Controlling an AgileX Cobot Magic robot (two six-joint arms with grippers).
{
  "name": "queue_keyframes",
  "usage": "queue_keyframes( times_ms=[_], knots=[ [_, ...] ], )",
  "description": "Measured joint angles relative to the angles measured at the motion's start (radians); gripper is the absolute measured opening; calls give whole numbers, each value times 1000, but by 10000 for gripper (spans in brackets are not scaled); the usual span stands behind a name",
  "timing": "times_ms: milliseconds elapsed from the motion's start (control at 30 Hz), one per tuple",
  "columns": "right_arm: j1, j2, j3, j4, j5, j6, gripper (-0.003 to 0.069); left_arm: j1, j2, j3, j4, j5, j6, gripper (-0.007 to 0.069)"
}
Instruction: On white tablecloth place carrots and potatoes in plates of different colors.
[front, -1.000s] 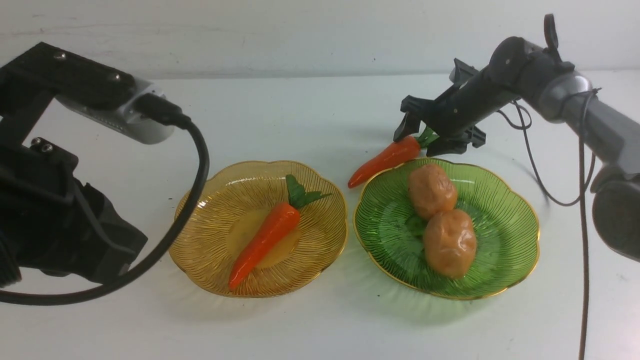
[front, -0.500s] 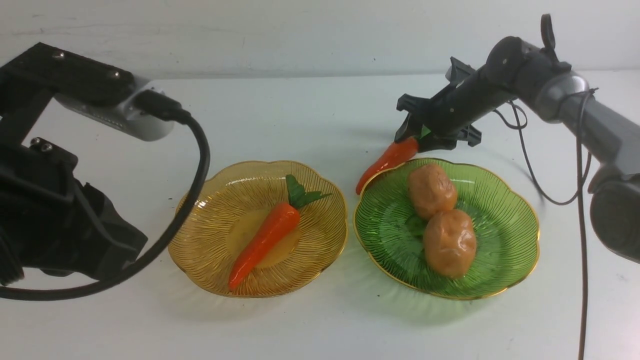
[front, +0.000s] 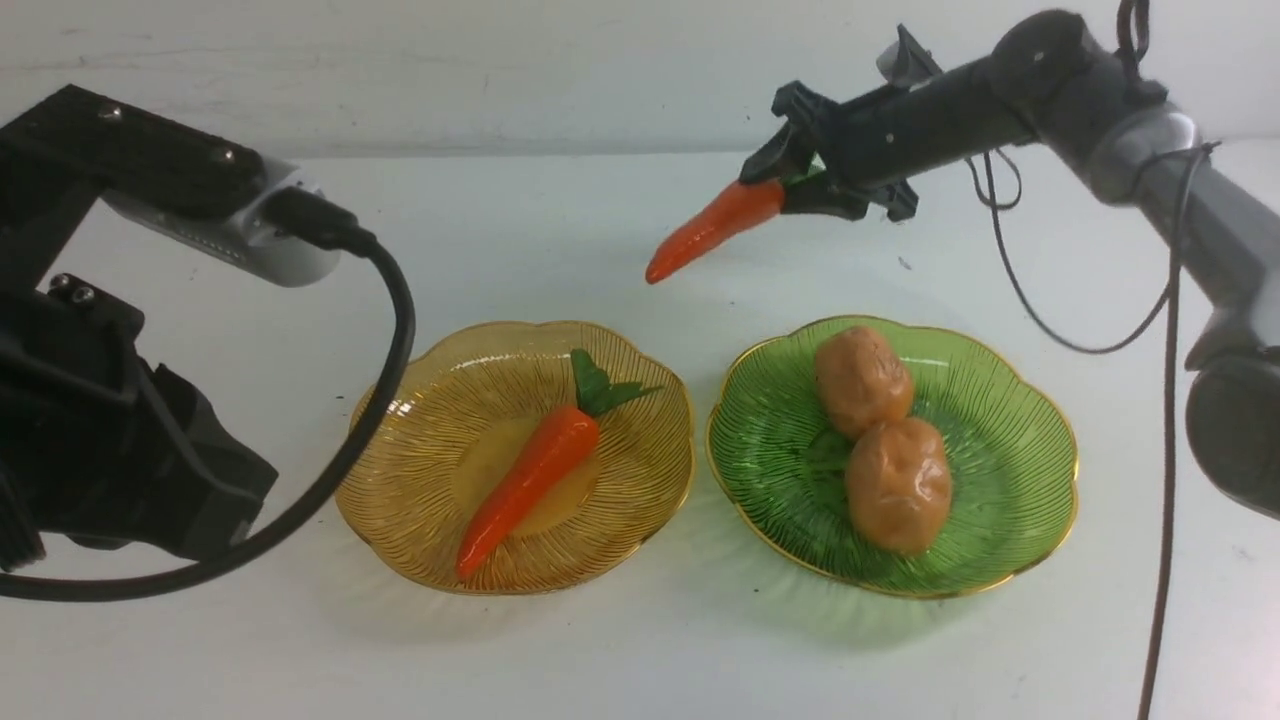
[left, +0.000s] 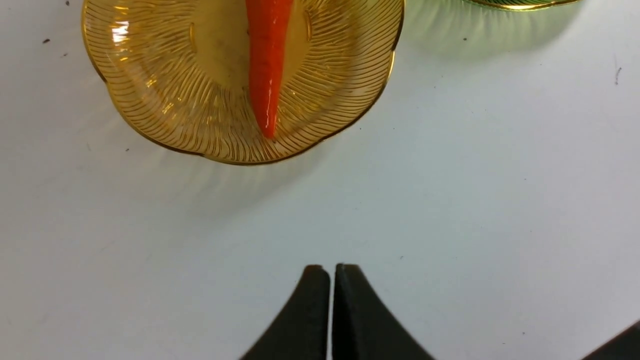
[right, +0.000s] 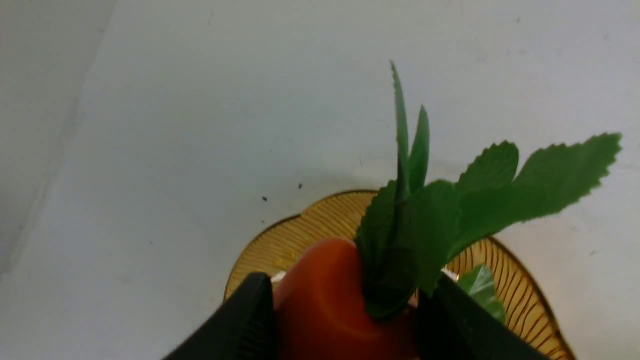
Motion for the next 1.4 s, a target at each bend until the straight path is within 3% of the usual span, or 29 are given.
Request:
queue_keyframes(
  times_ms=[200, 467, 833, 1033, 1233, 1400],
  knots=[
    [87, 2, 60, -145, 6, 59, 342, 0, 0, 0, 14, 1, 0, -3],
    [98, 53, 77, -141, 7, 105, 346, 0, 0, 0, 24, 3, 0, -3],
    [98, 72, 79, -125, 4, 181, 545, 0, 0, 0, 24, 27, 0, -3],
    [92, 57, 80, -125, 5, 155, 553, 0, 0, 0, 25, 27, 0, -3],
    [71, -53, 81, -206, 9, 81, 395, 0, 0, 0, 30, 27, 0, -3],
    [61, -231, 109, -444, 7, 16, 109, 0, -1, 0, 30, 27, 0, -3]
  ],
)
